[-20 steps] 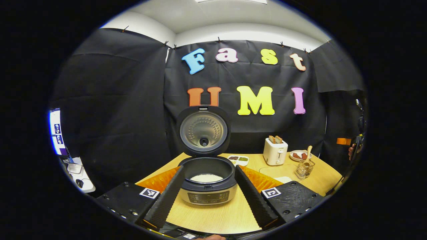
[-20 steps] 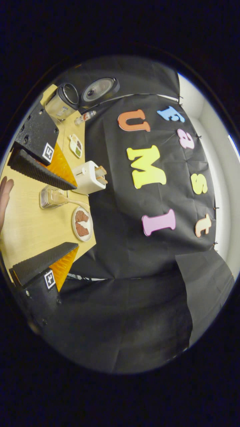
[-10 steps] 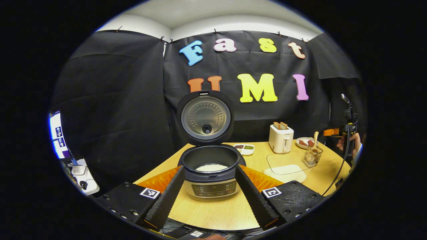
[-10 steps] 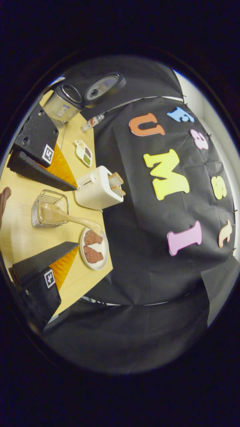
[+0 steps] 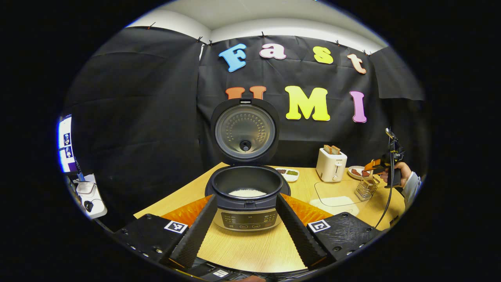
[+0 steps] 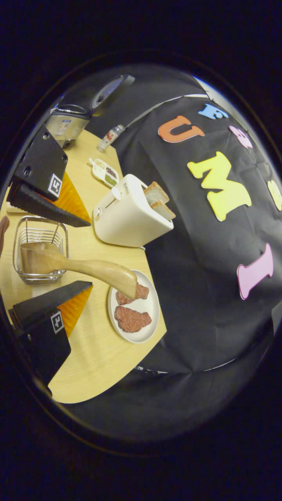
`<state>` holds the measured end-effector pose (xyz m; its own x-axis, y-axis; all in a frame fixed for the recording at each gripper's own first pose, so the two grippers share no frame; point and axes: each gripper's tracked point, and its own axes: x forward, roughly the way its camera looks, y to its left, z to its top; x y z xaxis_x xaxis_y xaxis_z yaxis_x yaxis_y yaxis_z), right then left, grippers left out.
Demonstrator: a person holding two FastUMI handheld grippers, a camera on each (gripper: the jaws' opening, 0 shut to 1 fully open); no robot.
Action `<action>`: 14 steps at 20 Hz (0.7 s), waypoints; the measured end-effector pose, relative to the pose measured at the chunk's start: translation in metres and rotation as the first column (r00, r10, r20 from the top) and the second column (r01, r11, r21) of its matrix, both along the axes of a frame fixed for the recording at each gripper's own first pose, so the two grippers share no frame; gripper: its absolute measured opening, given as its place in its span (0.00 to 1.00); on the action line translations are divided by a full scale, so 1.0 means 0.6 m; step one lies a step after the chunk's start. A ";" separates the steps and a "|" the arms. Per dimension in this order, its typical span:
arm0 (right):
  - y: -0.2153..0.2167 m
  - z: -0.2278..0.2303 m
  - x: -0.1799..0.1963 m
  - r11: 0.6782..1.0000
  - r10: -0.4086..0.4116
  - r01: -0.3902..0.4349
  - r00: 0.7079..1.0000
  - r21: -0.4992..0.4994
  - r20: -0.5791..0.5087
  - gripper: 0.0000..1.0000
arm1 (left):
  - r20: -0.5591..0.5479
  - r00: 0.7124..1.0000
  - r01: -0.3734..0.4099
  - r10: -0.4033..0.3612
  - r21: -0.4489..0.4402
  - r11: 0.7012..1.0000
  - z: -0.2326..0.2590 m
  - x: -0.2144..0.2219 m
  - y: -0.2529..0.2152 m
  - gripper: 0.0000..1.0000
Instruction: Close the left gripper, press the button to open the rice cooker; take a wooden spoon from the chopstick holder with the right hand, scoop a spoonful of rice and pour it into the rice cooker, then put the wooden spoon back into the chopstick holder.
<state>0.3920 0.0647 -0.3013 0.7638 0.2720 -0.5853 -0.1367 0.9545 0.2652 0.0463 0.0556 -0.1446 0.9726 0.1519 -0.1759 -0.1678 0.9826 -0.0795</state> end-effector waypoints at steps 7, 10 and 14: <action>0.008 -0.026 0.028 0.999 0.041 -0.041 0.999 0.020 -0.008 0.35 | -0.050 0.999 0.021 -0.020 0.011 1.000 -0.038 -0.005 0.007 0.96; 0.008 0.000 0.020 0.999 0.018 -0.018 1.000 0.032 0.018 0.33 | -0.055 0.998 0.019 -0.019 -0.007 1.000 -0.045 -0.013 0.015 0.96; -0.003 0.047 0.001 0.999 -0.023 0.020 0.993 0.025 0.118 0.15 | -0.040 0.999 0.010 -0.011 -0.032 0.999 -0.043 -0.031 0.029 0.96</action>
